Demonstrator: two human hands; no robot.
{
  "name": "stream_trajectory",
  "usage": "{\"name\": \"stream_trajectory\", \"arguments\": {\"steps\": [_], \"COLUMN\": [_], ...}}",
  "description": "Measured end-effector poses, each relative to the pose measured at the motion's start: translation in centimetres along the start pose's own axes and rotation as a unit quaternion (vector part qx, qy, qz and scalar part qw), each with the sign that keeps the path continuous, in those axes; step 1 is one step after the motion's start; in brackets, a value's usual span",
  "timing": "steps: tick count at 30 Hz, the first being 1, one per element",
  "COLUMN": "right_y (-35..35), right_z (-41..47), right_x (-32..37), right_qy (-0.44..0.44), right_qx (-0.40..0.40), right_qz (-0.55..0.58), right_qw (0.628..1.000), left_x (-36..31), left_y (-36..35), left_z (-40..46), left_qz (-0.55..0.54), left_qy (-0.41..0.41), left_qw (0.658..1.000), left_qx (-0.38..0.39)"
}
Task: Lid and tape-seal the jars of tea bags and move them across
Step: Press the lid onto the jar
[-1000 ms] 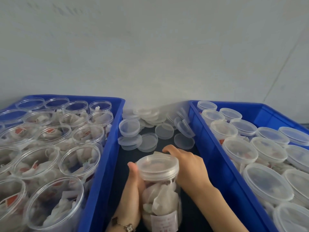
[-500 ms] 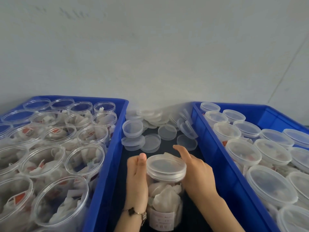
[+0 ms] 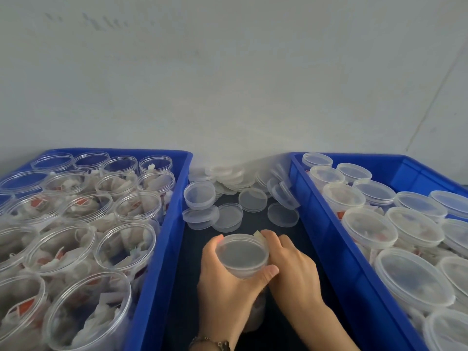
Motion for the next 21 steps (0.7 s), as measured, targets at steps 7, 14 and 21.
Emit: {"name": "stream_trajectory", "arguments": {"steps": [7,14,21], "right_y": [-1.2,-1.7,1.3], "right_z": [0.0,-1.4,-0.6], "right_x": [-1.7,-1.7,-3.4], "right_qy": [-0.020,-0.048,-0.055], "right_qx": [0.174,0.176,0.087], "right_qz": [0.257,0.427,0.285], "right_qw": [0.950,0.886,0.953], "left_x": [1.0,1.7,1.9], "left_y": [2.0,2.5,2.4], "left_z": [2.3,3.1,3.3], "left_qz": [-0.037,-0.060,-0.075], "left_qy": [-0.018,-0.023,-0.009], "left_qw": [0.999,0.997,0.997], "left_qx": [-0.033,-0.048,-0.033]}}
Point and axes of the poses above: each hand's wrist, its own z-axis towards the middle knuckle, its own y-axis out of the back of the hand, x = y × z, the point moved 6 cm from there along z, towards the middle knuckle, and after that the axes turned 5 degrees about y, right-handed, at the moved point
